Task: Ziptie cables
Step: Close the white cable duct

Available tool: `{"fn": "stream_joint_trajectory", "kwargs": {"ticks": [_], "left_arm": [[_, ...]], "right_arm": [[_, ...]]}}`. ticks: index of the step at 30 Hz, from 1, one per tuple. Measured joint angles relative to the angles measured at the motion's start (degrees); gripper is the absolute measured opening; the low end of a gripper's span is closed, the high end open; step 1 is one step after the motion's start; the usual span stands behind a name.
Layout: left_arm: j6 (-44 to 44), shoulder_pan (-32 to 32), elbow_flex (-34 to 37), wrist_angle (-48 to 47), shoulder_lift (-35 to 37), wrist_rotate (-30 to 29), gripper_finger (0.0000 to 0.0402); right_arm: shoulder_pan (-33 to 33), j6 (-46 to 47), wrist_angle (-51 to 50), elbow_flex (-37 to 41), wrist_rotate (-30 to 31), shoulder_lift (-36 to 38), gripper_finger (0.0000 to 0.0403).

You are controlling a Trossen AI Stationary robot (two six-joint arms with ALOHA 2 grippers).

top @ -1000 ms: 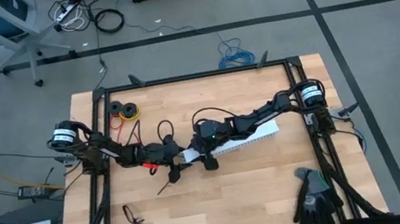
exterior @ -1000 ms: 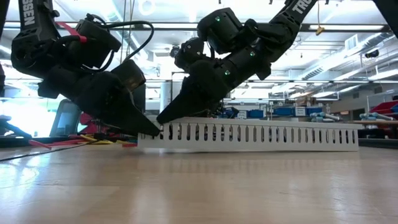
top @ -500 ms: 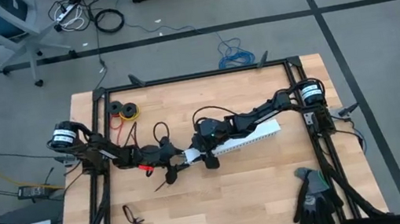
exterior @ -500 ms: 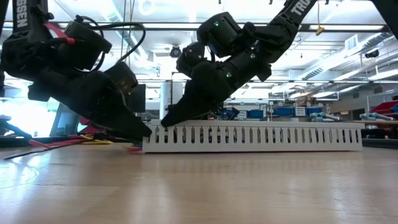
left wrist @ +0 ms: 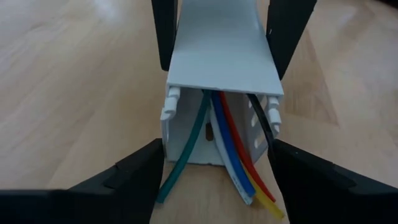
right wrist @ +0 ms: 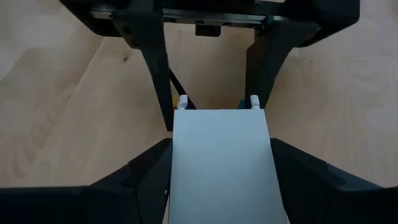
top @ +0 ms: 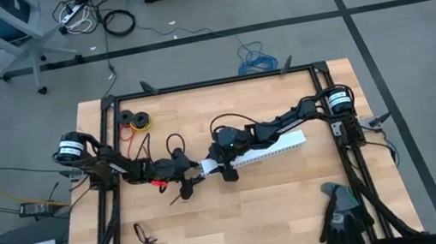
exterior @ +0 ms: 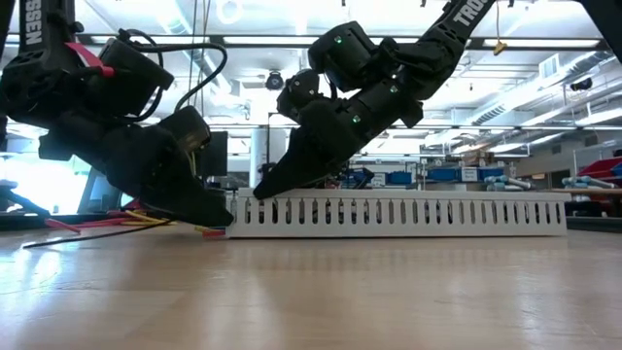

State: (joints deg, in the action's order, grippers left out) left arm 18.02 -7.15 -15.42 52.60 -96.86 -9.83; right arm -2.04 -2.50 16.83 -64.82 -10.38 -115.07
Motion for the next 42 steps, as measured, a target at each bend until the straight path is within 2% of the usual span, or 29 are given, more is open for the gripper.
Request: {"fn": "stream_joint_trajectory", "kwargs": {"ticks": [7,18,42], "left_arm": [[-2.07,0.03,0.02,0.09,-0.01,-1.09,0.0292],[-2.84,0.03,-0.37,0.37,-0.04,-1.57,0.0251],[-2.78,0.03,-0.48,0.61,-0.04,-2.07,0.0248]], "right_arm": [[0.0,0.01,0.08,0.04,0.16,0.0,0.0239],[0.0,0.02,0.08,0.09,-0.16,0.0,0.0239],[0.7,-0.45,5.31,0.33,-1.43,-0.22,0.0239]]}}
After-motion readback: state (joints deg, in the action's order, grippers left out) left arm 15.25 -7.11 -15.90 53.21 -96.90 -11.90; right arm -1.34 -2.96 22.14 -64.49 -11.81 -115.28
